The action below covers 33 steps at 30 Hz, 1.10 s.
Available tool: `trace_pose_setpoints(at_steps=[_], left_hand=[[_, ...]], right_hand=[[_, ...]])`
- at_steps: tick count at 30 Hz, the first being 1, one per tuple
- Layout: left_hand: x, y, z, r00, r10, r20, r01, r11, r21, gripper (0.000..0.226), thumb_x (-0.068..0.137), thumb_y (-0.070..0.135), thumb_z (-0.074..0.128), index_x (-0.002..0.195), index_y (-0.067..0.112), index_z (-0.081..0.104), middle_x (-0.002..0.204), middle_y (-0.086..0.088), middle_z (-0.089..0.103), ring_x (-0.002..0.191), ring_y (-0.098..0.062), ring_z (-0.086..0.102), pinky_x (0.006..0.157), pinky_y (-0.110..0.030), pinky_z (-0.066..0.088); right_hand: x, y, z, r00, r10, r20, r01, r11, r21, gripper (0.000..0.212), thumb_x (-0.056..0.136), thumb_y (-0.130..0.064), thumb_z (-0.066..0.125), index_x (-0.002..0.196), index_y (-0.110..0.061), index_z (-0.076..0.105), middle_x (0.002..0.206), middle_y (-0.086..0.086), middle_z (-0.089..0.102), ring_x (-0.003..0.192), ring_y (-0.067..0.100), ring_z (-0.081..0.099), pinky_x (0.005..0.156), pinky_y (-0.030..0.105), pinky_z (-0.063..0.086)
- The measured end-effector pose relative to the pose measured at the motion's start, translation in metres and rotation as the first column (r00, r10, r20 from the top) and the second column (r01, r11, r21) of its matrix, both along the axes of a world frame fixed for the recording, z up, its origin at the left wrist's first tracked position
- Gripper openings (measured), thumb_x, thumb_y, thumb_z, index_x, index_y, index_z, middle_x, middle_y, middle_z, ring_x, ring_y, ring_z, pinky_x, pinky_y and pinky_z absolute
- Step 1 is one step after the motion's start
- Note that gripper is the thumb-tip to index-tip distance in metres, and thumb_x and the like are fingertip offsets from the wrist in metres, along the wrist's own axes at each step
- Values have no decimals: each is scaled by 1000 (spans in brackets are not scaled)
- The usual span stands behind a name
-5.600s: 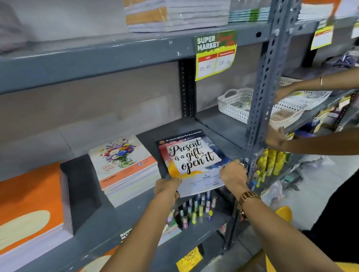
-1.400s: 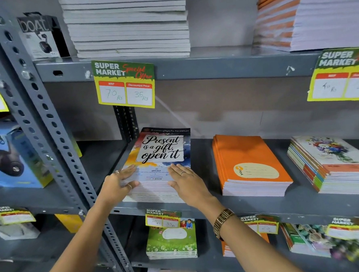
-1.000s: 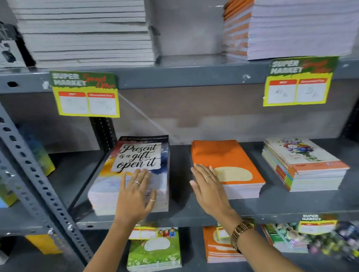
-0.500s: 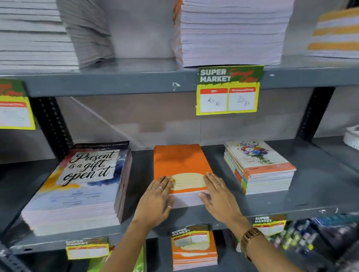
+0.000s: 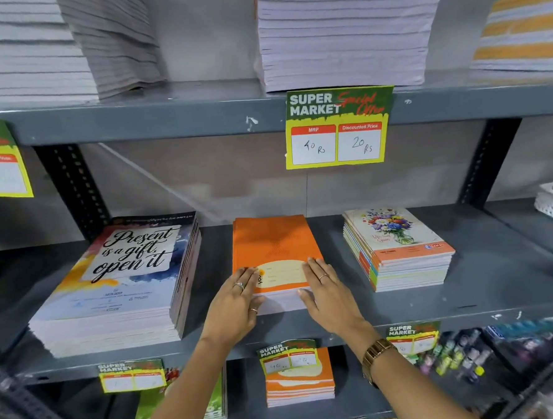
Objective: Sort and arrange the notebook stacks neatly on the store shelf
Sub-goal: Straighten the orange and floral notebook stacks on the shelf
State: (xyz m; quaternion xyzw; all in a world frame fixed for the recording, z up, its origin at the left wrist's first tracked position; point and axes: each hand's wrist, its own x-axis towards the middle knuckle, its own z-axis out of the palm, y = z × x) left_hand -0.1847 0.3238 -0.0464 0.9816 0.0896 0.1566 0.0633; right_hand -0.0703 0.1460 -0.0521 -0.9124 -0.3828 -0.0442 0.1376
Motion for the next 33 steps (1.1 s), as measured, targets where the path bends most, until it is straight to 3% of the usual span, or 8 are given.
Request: trace_pose_setpoints(at_steps=[9, 13, 17, 22, 27, 33], left_hand=[[1, 4, 6, 998, 10, -63, -22, 981, -191, 55, 92, 35, 46, 142, 21, 26, 153, 3, 27, 145, -20, 5, 115, -39, 26], [0, 7, 16, 999, 6, -42, -22, 913, -407, 54, 87, 32, 59, 136, 19, 40, 149, 2, 36, 144, -24, 12, 115, -49, 26], [1, 12, 24, 999, -13, -36, -8, 845, -535, 54, 82, 26, 66, 131, 14, 48, 145, -2, 42, 142, -25, 21, 115, -48, 27], [1, 10, 25, 999, 23, -30, -36, 817, -576, 56, 80, 24, 68, 131, 14, 47, 144, -2, 43, 141, -25, 24, 114, -45, 27], [-1, 9, 24, 998, 32, -61, -62, 810, -583, 59, 81, 26, 67, 134, 18, 43, 146, -6, 40, 131, -26, 44, 109, -45, 38], [-4, 12, 19, 999, 33, -8, -32, 835, -549, 59, 81, 32, 66, 133, 17, 44, 145, -2, 42, 141, -24, 26, 112, -47, 31]], right_hand=[[0, 4, -3, 1000, -14, 5, 14, 1000, 13, 61, 98, -45, 32, 149, -15, 15, 159, 3, 15, 148, 22, 6, 118, 35, 12], [0, 4, -2, 1000, -20, -6, 20, 1000, 24, 61, 98, -46, 32, 149, -16, 17, 159, 3, 16, 148, 21, 6, 119, 36, 16], [-2, 5, 2, 998, -31, -46, 33, 998, 48, 60, 97, -44, 36, 149, -16, 18, 159, 2, 16, 148, 20, 6, 117, 36, 23], [-3, 7, 7, 995, -36, -92, 44, 995, 90, 62, 96, -43, 40, 148, -16, 21, 159, 1, 16, 148, 19, 5, 115, 36, 29], [-3, 4, 5, 995, -31, -99, 39, 996, 76, 63, 96, -45, 40, 149, -18, 19, 159, -1, 14, 148, 18, 4, 116, 37, 27], [-3, 2, 4, 997, -28, -76, 33, 997, 63, 62, 95, -48, 39, 148, -21, 21, 159, -2, 17, 148, 17, 8, 117, 34, 25]])
